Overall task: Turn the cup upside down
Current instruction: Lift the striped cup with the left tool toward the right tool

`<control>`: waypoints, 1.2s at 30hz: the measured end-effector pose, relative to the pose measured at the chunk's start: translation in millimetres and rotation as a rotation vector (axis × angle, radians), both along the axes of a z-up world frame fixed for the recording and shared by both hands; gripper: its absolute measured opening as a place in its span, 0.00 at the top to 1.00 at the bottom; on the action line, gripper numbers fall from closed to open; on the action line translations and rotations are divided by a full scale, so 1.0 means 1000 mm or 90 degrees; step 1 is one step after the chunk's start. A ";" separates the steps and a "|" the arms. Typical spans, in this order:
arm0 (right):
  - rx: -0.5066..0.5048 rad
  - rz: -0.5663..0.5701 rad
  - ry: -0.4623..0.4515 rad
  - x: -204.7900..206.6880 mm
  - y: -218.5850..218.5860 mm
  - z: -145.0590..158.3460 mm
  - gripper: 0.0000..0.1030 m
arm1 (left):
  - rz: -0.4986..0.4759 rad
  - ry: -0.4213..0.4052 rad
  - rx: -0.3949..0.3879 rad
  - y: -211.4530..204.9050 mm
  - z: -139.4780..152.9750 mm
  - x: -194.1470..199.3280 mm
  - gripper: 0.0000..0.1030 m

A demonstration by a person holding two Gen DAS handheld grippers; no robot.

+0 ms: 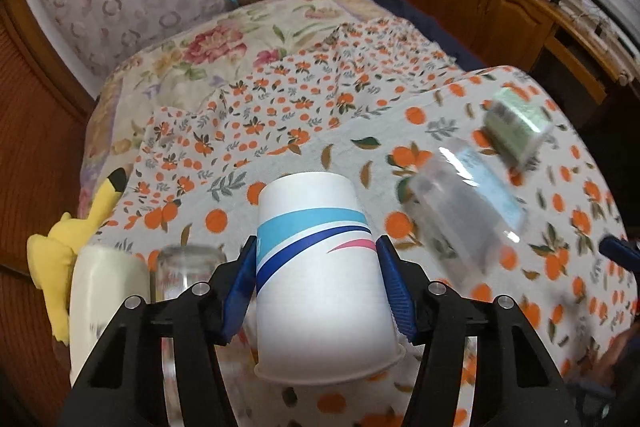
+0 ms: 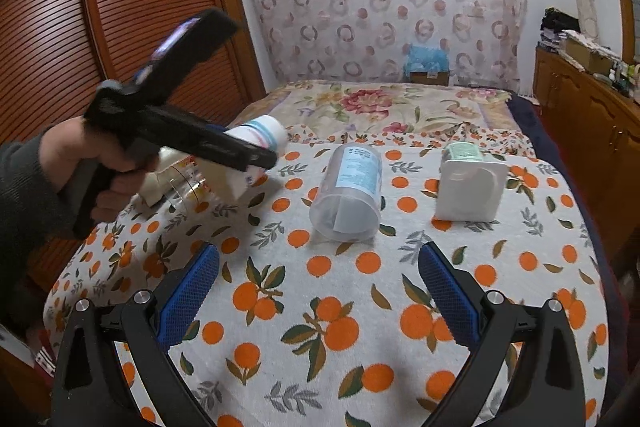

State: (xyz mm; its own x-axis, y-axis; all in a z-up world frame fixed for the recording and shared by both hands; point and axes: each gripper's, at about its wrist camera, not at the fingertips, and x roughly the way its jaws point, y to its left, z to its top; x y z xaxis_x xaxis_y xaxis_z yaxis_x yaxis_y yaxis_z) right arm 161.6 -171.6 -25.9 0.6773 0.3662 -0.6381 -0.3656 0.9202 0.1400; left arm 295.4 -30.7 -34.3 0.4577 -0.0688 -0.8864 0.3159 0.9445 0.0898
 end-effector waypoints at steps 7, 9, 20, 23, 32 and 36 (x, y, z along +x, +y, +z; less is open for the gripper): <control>-0.012 -0.036 -0.016 -0.025 -0.012 0.000 0.03 | -0.018 -0.033 -0.043 0.001 0.010 -0.060 0.46; -0.014 -0.048 -0.016 -0.031 -0.015 -0.001 0.03 | -0.023 -0.038 -0.054 0.002 0.008 -0.078 0.46; -0.020 -0.102 -0.024 -0.068 -0.032 -0.008 0.03 | -0.062 -0.042 -0.117 -0.018 -0.008 -0.154 0.45; -0.019 -0.110 -0.021 -0.075 -0.035 -0.010 0.03 | -0.070 -0.040 -0.126 -0.025 -0.013 -0.167 0.45; -0.020 -0.115 -0.022 -0.083 -0.039 -0.010 0.03 | -0.057 -0.035 -0.145 -0.029 -0.026 -0.176 0.44; -0.029 -0.113 -0.021 -0.086 -0.038 -0.008 0.03 | -0.050 -0.040 -0.154 -0.025 -0.026 -0.177 0.42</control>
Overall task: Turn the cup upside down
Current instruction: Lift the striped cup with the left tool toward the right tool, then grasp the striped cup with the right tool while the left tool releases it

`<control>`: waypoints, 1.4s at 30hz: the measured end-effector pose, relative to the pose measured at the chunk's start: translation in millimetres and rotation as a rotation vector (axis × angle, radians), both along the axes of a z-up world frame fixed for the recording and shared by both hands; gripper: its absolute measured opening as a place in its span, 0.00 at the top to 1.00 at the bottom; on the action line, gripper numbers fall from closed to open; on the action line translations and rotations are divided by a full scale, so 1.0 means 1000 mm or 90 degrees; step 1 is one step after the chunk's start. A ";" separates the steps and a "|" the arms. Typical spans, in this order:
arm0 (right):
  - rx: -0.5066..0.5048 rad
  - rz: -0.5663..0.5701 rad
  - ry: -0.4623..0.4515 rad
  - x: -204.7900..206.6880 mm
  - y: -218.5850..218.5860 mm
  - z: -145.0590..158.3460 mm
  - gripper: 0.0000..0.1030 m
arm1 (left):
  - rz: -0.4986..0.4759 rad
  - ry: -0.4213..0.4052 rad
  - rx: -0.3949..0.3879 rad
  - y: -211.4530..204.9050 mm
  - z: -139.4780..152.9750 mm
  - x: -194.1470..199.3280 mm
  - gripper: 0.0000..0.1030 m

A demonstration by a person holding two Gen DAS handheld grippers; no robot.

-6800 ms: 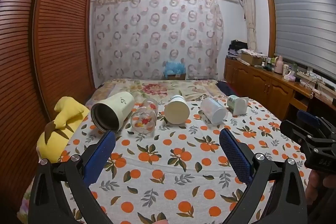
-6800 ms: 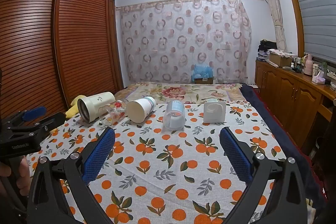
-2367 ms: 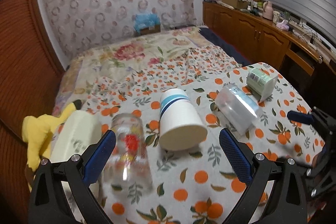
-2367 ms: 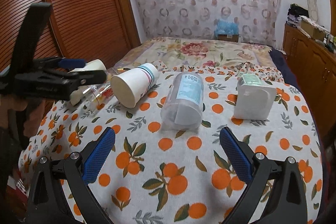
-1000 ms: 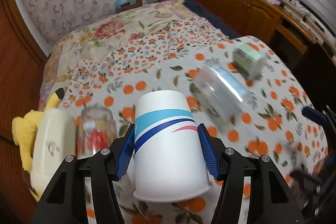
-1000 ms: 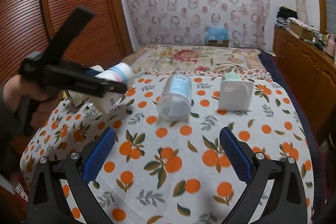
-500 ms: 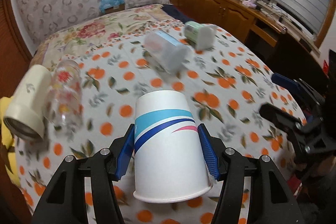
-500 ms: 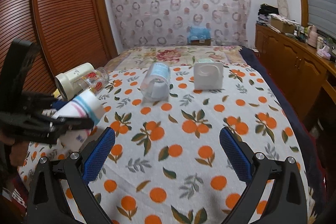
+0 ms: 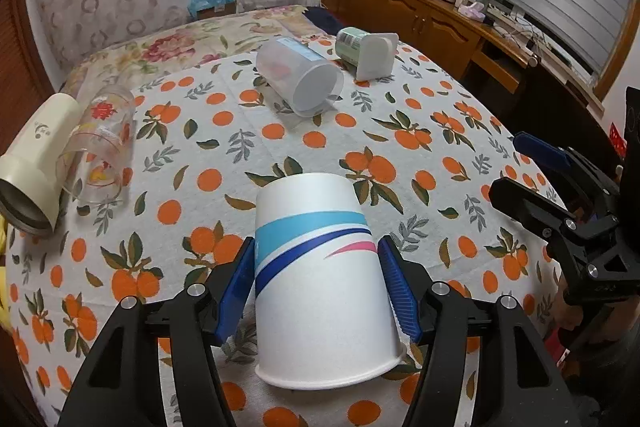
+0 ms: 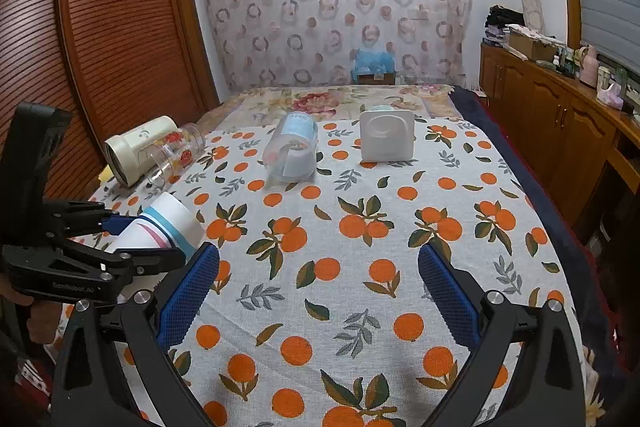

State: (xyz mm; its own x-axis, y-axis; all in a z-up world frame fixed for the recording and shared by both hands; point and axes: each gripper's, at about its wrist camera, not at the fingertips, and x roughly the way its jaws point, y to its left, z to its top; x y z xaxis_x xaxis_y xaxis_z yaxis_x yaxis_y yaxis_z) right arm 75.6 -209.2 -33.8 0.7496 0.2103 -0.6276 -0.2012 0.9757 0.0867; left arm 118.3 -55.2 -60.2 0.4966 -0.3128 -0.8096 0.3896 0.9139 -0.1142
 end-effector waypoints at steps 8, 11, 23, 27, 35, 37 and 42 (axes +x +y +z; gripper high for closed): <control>-0.012 0.014 -0.009 0.003 0.014 0.015 0.03 | 0.051 -0.076 -0.034 0.028 0.021 -0.027 0.25; -0.024 0.028 -0.014 0.004 0.026 0.021 0.03 | 0.088 -0.109 -0.054 0.046 0.027 -0.040 0.17; -0.011 0.093 0.028 0.017 0.087 0.023 0.14 | 0.209 -0.191 -0.080 0.117 0.024 -0.077 0.08; 0.001 0.103 0.067 0.027 0.107 0.013 0.19 | 0.222 -0.205 -0.063 0.127 0.020 -0.086 0.08; 0.048 0.080 0.179 0.057 0.128 -0.012 0.31 | 0.223 -0.197 -0.075 0.138 0.010 -0.095 0.08; 0.056 0.067 0.206 0.062 0.129 -0.018 0.31 | 0.223 -0.198 -0.075 0.139 0.009 -0.098 0.08; 0.076 0.047 0.247 0.071 0.129 -0.027 0.30 | 0.224 -0.198 -0.079 0.140 0.009 -0.102 0.08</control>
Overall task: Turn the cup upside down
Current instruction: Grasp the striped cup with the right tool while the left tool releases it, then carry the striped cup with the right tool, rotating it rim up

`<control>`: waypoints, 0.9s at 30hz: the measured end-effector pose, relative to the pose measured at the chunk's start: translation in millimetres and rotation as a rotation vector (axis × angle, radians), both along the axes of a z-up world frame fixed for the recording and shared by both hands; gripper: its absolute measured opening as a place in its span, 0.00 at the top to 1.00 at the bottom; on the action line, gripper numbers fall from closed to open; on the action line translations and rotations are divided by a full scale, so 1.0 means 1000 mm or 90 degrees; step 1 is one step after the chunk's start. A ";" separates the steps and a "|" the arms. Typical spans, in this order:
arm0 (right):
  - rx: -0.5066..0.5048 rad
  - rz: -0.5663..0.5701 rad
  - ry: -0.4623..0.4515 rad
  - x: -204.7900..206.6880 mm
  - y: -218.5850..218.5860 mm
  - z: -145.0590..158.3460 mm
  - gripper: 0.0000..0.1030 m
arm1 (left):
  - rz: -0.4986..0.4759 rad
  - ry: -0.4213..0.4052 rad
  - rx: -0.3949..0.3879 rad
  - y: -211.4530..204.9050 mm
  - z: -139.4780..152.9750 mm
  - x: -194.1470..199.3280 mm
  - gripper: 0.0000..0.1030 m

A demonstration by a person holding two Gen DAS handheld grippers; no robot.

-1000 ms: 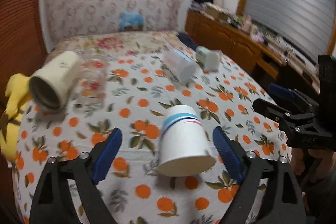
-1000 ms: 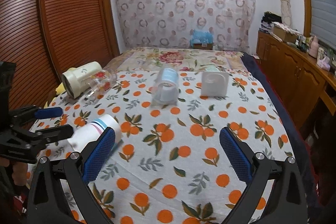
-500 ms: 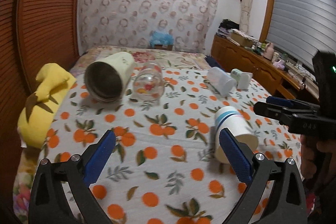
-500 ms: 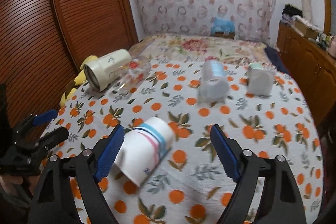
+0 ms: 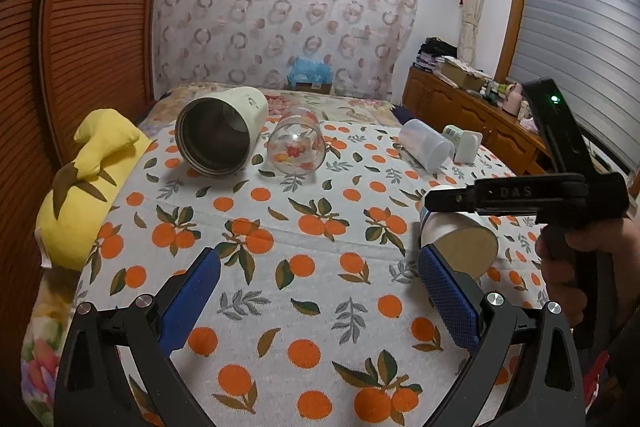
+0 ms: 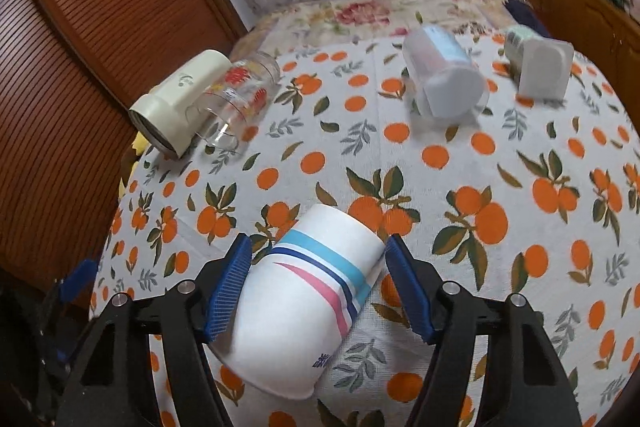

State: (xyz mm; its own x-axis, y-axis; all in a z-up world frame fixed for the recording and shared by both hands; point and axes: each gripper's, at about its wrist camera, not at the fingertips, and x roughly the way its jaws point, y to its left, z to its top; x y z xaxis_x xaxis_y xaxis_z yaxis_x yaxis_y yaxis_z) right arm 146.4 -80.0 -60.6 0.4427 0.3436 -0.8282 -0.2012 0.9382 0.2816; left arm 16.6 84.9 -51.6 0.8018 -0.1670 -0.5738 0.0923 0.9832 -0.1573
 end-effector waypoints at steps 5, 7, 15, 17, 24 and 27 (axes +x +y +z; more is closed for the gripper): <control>0.011 -0.022 0.047 0.008 -0.002 -0.006 0.29 | -0.001 -0.005 0.000 -0.001 0.000 -0.002 0.08; 0.006 -0.026 0.052 0.008 -0.002 -0.005 0.28 | -0.003 -0.009 -0.001 -0.002 0.002 -0.006 0.08; 0.006 -0.043 0.099 0.009 -0.007 -0.014 0.23 | -0.007 -0.017 -0.006 -0.007 0.010 -0.011 0.08; 0.010 -0.044 0.110 0.007 -0.008 -0.015 0.23 | -0.007 -0.017 -0.006 -0.007 0.010 -0.011 0.08; 0.028 -0.049 0.116 -0.002 -0.015 -0.009 0.18 | -0.007 -0.017 -0.007 -0.007 0.010 -0.011 0.08; 0.036 -0.053 0.124 -0.004 -0.018 -0.008 0.18 | -0.008 -0.015 -0.007 -0.008 0.011 -0.011 0.08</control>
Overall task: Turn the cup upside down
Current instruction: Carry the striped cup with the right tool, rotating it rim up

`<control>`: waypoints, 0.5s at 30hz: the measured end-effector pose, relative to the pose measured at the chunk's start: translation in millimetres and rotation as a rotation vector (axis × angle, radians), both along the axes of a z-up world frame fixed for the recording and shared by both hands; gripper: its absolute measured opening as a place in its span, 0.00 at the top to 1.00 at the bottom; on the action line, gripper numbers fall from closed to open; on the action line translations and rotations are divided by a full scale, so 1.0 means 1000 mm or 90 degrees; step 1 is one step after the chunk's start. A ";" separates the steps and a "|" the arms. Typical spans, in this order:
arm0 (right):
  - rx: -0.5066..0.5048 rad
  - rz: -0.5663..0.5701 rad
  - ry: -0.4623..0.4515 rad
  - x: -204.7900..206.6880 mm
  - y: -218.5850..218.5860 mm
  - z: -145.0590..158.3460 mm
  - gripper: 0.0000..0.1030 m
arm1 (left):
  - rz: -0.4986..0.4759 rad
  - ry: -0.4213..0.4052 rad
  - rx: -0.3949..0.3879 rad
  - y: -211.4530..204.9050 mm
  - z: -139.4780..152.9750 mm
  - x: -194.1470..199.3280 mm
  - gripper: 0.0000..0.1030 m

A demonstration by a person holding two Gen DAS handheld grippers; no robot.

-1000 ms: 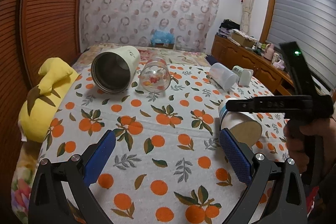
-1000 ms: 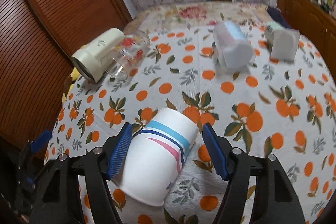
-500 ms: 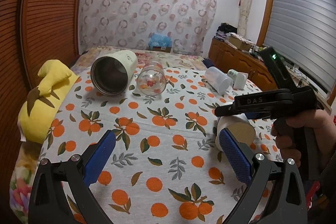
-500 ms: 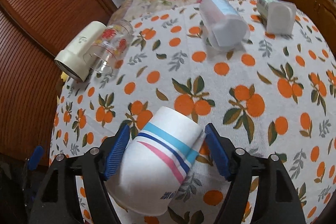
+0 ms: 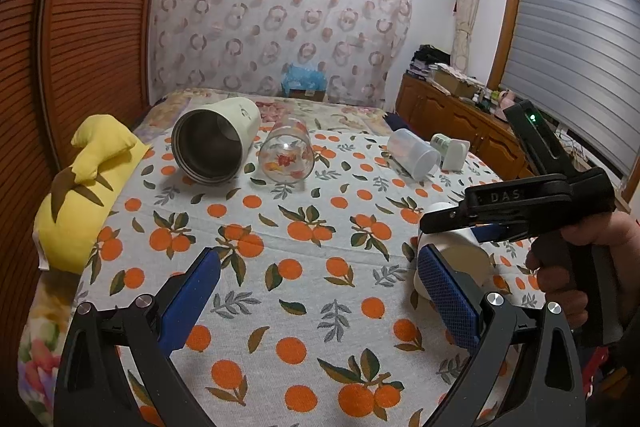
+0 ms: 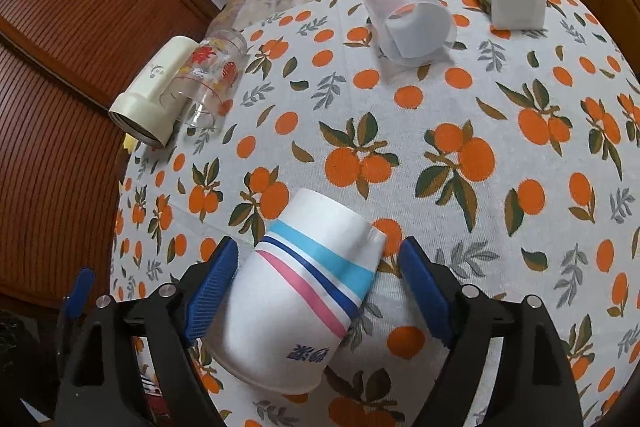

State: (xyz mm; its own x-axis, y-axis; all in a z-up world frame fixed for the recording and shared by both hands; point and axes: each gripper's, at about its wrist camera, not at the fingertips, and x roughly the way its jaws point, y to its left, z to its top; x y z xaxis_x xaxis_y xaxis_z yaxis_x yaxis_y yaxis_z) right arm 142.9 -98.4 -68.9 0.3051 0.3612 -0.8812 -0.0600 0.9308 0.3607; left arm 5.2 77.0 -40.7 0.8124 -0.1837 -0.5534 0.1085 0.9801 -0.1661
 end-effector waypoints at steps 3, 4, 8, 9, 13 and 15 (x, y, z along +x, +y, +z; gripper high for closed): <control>0.019 -0.005 0.014 0.001 -0.001 -0.002 0.18 | -0.001 0.000 -0.001 -0.001 0.002 0.000 0.08; 0.025 -0.005 0.016 0.001 -0.001 -0.002 0.18 | -0.001 0.000 0.000 -0.001 0.002 0.000 0.08; 0.039 -0.004 0.028 0.003 0.002 -0.006 0.22 | -0.001 -0.001 -0.001 -0.002 0.002 0.000 0.08; 0.044 -0.005 0.031 0.004 0.001 -0.007 0.25 | -0.001 -0.001 -0.001 -0.002 0.002 0.000 0.08; 0.056 -0.013 0.031 0.010 -0.004 -0.008 0.38 | 0.002 0.001 -0.003 -0.004 0.003 0.000 0.08; 0.062 -0.007 0.020 0.011 -0.006 -0.006 0.41 | 0.002 0.003 -0.003 -0.002 0.002 0.002 0.08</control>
State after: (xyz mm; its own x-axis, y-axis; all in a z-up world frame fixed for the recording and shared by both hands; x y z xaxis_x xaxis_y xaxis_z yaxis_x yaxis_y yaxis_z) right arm 154.2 -104.1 -75.1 0.2829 0.4417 -0.8514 -0.0368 0.8920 0.4505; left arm 7.1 74.8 -38.7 0.8105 -0.1832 -0.5564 0.1043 0.9798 -0.1706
